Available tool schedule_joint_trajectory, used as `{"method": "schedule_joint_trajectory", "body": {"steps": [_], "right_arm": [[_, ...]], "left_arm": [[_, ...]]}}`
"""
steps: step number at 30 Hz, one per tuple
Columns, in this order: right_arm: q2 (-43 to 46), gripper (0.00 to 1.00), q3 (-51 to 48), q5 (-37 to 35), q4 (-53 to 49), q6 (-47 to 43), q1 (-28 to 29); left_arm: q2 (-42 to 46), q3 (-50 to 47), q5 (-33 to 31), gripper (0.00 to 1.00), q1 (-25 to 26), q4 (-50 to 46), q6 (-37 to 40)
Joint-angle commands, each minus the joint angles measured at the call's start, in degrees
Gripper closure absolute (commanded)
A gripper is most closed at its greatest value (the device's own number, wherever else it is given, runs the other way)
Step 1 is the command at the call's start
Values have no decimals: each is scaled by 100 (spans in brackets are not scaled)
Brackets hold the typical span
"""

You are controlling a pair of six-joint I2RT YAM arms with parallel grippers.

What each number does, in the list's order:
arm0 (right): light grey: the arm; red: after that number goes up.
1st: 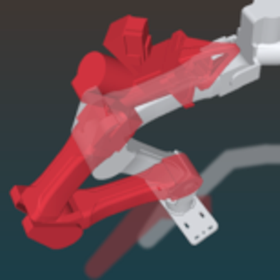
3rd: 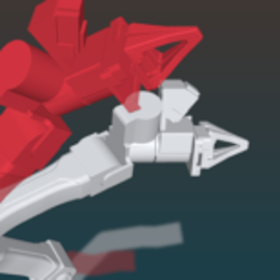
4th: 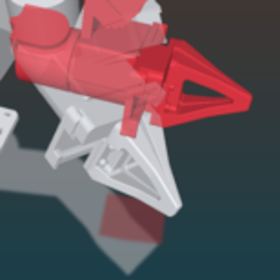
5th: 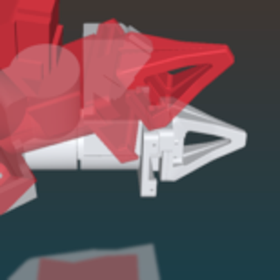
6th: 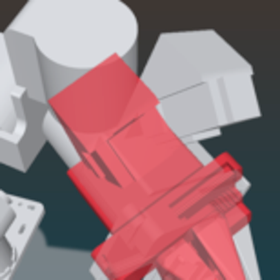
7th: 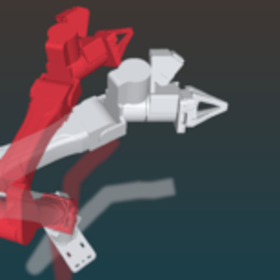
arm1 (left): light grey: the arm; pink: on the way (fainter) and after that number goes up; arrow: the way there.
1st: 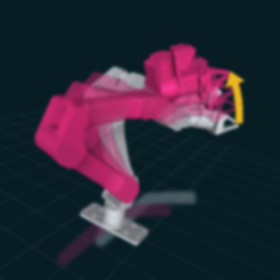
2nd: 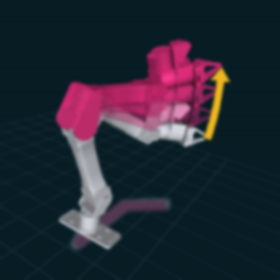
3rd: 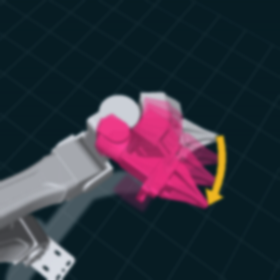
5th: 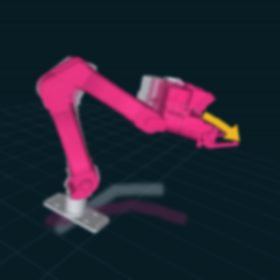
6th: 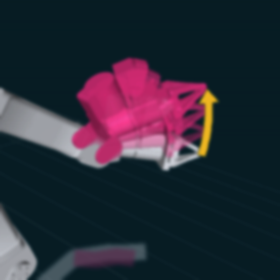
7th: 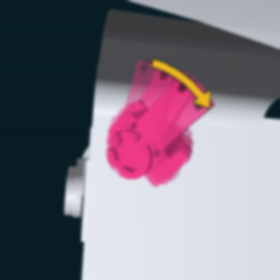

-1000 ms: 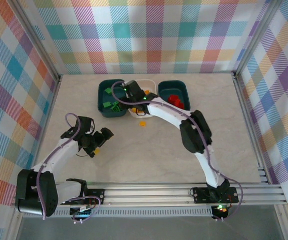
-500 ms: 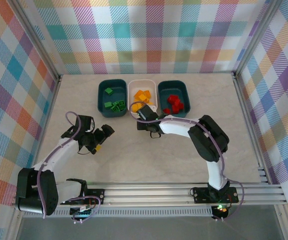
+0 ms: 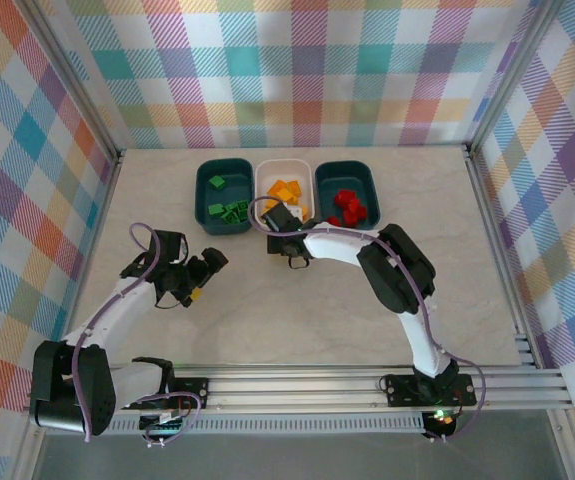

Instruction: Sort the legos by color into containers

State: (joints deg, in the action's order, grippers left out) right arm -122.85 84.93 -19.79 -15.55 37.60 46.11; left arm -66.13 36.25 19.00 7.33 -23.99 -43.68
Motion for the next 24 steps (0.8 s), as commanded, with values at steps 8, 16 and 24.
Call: {"method": "schedule_joint_trajectory", "body": {"steps": [8,16,24], "right_arm": [[-527,53,361,-240,-2,-345,366],[-263,60,111,-528,81,-551,493],[307,61,-198,-648,290,-727,592]], "left_arm": [[-152,-39,77,0,-28,-1,59],[-148,-41,55,0,-30,7,56],[-185,4,68,0,-26,15,45]]}}
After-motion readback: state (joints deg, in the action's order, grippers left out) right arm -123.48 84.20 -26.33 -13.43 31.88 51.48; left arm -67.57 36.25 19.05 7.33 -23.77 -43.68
